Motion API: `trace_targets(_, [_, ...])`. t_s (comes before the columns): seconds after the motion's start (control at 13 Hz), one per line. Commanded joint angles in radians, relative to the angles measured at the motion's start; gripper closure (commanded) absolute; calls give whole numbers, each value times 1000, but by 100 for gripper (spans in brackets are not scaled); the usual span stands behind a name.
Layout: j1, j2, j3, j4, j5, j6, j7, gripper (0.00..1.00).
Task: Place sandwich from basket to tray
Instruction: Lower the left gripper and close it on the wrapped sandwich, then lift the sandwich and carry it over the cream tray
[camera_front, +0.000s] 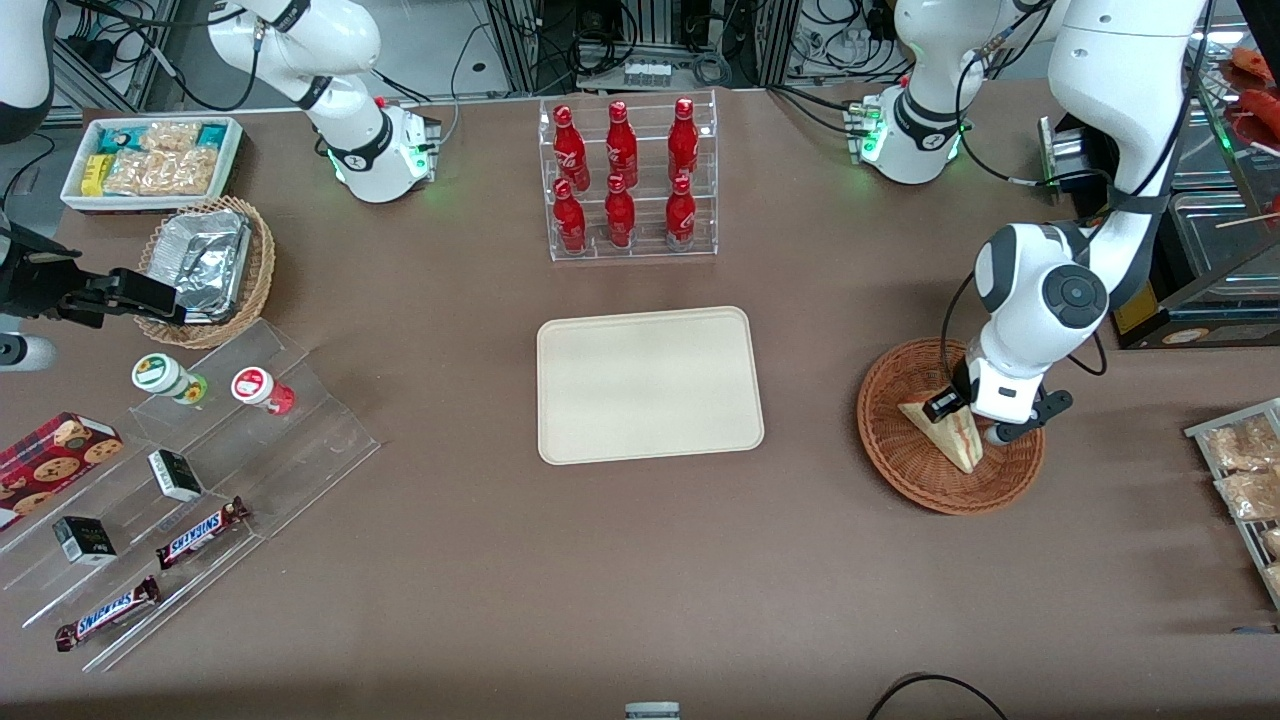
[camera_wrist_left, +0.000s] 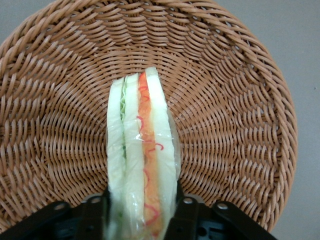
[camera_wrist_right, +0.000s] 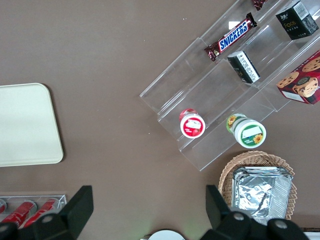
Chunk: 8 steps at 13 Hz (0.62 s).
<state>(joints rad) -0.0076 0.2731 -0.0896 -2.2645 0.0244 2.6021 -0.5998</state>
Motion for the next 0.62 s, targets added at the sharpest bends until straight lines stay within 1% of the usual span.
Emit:
trace_targets(0.0, [-2, -8, 2, 8, 6, 20, -6, 74])
trace_targets(0.15, [-11, -58, 1, 34, 6, -37, -8, 73])
trace_targets(0.23, [-12, -84, -5, 69, 8, -107, -9, 72])
trace_targets(0.31, [-20, -103, -8, 130, 8, -207, -9, 72])
trace_targets(0.46, [-92, -98, -9, 297, 8, -432, -14, 72])
trace_targets(0.54, [-133, -83, -9, 392, 25, -541, -14, 72])
